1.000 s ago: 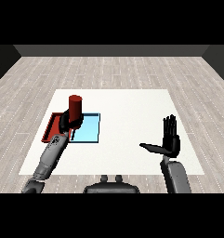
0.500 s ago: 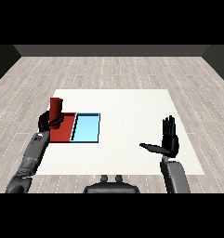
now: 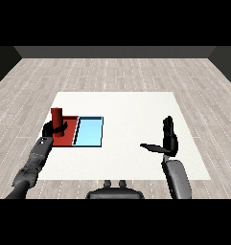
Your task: Pick the red can and put it in the red box
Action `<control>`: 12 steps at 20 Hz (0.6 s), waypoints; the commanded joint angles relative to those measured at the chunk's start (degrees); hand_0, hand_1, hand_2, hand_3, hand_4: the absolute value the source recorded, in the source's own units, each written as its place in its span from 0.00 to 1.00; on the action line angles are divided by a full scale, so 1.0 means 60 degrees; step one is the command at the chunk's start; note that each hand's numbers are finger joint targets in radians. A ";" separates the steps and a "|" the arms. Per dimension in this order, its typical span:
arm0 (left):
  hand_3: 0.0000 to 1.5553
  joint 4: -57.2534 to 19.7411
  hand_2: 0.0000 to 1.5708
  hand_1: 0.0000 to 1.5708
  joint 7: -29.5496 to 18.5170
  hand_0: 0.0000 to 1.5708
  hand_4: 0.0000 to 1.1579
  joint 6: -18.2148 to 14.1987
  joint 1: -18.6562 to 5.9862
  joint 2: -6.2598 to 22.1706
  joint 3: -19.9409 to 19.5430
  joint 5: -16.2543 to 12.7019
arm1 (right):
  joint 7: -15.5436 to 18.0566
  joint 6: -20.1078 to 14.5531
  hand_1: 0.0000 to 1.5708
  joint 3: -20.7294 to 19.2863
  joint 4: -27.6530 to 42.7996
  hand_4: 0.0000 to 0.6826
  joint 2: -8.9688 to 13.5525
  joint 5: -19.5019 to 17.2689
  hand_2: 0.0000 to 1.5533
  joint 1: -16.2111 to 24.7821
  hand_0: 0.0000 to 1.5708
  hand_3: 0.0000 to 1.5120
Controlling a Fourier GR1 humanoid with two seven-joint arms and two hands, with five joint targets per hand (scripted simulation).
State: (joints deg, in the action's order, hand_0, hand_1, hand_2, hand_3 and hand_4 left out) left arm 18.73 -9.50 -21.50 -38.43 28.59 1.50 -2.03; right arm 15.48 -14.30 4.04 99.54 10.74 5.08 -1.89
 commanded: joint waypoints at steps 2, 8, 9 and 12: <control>0.32 -0.1650 0.40 0.36 -0.0020 0.36 0.66 -0.0288 -0.0419 -0.0597 -0.0195 0.0138 | 0.0285 -0.0032 0.00 0.0077 -0.1254 0.00 -0.0185 -0.0320 0.00 -0.0575 0.00 0.00; 0.00 -0.2297 0.00 0.00 -0.0133 0.00 0.37 0.1811 -0.0646 -0.0073 0.0506 0.0898 | 0.0380 0.0164 0.00 -0.0464 -0.0864 0.00 0.0174 -0.0053 0.00 -0.0444 0.00 0.00; 0.00 -0.2297 0.00 0.00 -0.0491 0.00 0.27 0.1719 -0.0422 -0.0450 0.0598 0.0997 | 0.0443 0.0137 0.00 -0.0328 -0.1412 0.00 0.0097 -0.0270 0.00 -0.0977 0.00 0.00; 0.00 -0.2732 0.00 0.00 0.0673 0.00 0.00 0.0802 -0.1208 -0.0505 0.0802 0.1356 | 0.0814 0.0171 0.00 -0.0166 -0.1181 0.00 -0.0171 -0.0225 0.00 -0.0367 0.00 0.00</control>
State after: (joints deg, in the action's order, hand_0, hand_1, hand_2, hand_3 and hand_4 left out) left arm 5.06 -9.58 -14.24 -42.74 27.09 4.51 3.57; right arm 18.64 -13.75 2.82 93.59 10.40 3.86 -4.17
